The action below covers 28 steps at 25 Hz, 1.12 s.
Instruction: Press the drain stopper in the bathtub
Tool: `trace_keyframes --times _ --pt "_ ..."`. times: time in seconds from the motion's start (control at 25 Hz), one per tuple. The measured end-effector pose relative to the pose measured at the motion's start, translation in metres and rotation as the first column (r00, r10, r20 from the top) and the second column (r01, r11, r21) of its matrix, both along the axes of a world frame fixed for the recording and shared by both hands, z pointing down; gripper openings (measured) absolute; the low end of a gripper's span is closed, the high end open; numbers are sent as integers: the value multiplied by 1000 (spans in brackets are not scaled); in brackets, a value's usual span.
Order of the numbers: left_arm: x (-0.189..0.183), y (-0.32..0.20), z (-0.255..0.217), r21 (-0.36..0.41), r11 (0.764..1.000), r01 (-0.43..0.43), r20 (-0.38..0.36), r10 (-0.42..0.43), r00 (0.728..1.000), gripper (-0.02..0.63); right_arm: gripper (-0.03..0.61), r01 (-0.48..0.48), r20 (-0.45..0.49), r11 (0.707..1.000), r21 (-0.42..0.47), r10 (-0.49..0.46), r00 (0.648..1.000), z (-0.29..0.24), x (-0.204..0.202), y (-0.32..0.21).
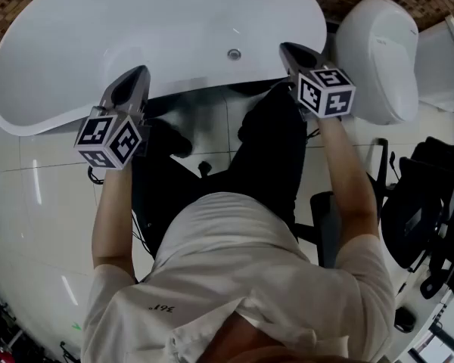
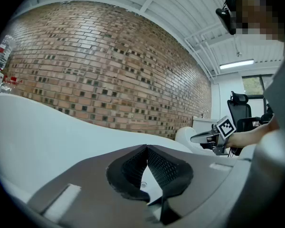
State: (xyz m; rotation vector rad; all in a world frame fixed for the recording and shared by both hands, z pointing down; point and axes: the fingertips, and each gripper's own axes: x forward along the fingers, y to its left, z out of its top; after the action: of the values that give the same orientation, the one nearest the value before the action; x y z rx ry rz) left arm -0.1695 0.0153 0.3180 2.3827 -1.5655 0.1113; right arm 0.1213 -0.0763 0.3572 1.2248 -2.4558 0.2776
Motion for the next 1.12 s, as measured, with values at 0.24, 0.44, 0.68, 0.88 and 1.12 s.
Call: trace_keyframes --times 0.24,0.44,0.68,0.88,1.12 --pt "12 -31 2 7 998 -56 -2 56 998 5 40 67 -59 998 -9 -67 996 -6 -16 -27" --pt "22 -46 0 8 997 -81 5 81 997 5 38 119 -107 993 -1 -118 987 -22 -29 -51" --pt "22 -72 4 2 995 -96 -7 96 995 5 38 158 -154 987 1 -156 976 -25 -53 -91" --pt "20 -99 7 4 996 -85 -32 85 996 5 38 162 -164 987 -5 -160 973 -17 -69 -127" --pt "24 -126 -4 9 996 -91 -28 91 995 5 38 133 -115 991 -7 -133 984 -19 -78 -156"
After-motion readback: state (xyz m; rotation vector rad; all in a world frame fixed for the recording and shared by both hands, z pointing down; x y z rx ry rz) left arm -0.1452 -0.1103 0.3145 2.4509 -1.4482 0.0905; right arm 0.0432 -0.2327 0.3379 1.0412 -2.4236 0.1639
